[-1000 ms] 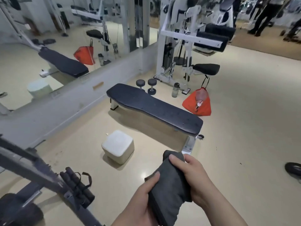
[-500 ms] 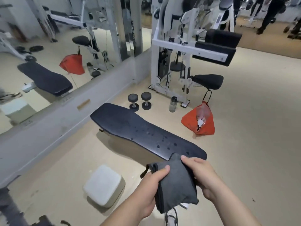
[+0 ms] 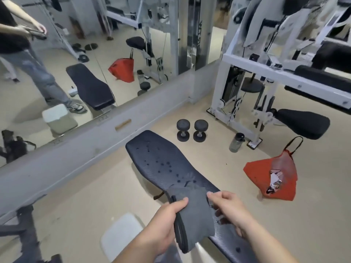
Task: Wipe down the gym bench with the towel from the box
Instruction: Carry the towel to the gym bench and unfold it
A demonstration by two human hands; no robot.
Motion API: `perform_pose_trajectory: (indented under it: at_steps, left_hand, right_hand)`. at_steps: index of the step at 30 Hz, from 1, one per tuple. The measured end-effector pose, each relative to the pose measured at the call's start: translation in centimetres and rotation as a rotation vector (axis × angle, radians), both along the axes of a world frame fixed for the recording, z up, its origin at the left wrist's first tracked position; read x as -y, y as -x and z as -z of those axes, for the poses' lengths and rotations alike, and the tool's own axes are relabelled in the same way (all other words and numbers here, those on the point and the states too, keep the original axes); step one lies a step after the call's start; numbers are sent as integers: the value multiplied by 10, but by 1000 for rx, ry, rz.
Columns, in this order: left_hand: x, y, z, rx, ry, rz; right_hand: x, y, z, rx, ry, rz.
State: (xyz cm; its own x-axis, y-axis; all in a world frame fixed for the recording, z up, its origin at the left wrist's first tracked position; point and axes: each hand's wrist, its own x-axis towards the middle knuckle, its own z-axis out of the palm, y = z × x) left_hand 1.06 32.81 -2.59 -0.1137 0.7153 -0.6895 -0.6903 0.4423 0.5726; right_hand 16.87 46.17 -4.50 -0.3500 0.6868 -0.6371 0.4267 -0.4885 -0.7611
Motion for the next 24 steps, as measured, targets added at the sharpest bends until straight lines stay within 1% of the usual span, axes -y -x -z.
perform_pose_trajectory:
  at_steps: [2, 9, 13, 16, 19, 22, 24]
  left_hand:
    - [-36, 21, 7, 11, 37, 9]
    - [-142, 92, 21, 10, 94, 182]
    - [-170, 124, 21, 78, 116, 160]
    - [-176, 143, 29, 122, 115, 115]
    - [-184, 169, 42, 99, 131, 64]
    - [-193, 200, 50, -5, 215, 41]
    - [-205, 225, 55, -63, 237, 47]
  right_hand:
    - [-28, 21, 10, 19, -14, 5]
    - [-105, 99, 27, 34, 11, 29]
    - [-138, 138, 23, 28, -1, 46]
    - [-153, 163, 36, 23, 4, 21]
    - [-166, 189, 51, -16, 45, -31]
    - [-175, 213, 57, -23, 78, -43]
    - [-182, 230, 58, -18, 94, -29]
